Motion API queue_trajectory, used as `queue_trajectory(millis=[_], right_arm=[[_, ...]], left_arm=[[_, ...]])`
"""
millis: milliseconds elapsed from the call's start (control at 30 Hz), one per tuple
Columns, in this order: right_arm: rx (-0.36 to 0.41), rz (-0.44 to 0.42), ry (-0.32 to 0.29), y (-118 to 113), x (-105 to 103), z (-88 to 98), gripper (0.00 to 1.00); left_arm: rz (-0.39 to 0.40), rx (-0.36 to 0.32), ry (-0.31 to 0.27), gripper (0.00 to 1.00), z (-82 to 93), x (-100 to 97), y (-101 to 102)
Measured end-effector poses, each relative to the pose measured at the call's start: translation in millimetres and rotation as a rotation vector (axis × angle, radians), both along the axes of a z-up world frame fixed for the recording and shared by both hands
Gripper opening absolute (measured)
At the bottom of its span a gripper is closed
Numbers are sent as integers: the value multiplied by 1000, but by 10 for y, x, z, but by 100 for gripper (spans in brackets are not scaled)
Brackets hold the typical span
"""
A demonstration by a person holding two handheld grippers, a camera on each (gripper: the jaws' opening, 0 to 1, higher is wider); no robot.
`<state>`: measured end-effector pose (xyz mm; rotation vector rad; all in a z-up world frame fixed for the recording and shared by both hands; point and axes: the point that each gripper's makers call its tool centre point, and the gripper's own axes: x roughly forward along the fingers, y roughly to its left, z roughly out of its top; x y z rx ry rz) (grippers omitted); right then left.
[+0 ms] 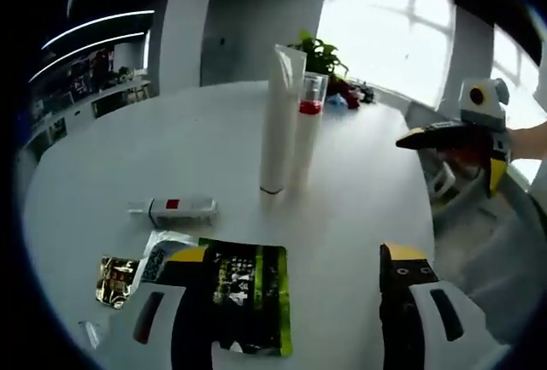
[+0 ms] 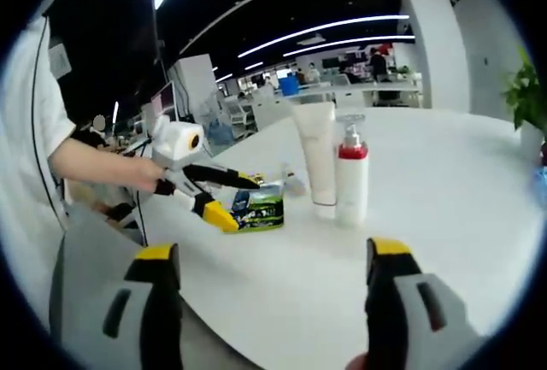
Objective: Arrange the skincare products in the storage area until every visible bottle or jar stands upright without overlapping.
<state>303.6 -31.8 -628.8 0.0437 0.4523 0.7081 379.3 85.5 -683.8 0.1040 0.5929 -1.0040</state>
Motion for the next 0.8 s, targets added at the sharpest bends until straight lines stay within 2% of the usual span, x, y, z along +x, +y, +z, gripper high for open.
queue_trajectory(millis=[333, 467, 800], right_arm=[[-7, 3, -20, -18, -70, 89, 91], [-10, 1, -21, -35, -102, 101, 91], [-12, -3, -43, -55, -195, 189, 91]], left_arm=[[71, 37, 45, 85, -8, -235, 232], [111, 60, 96, 87, -36, -347, 327], [158, 73, 126, 93, -28, -658, 460]])
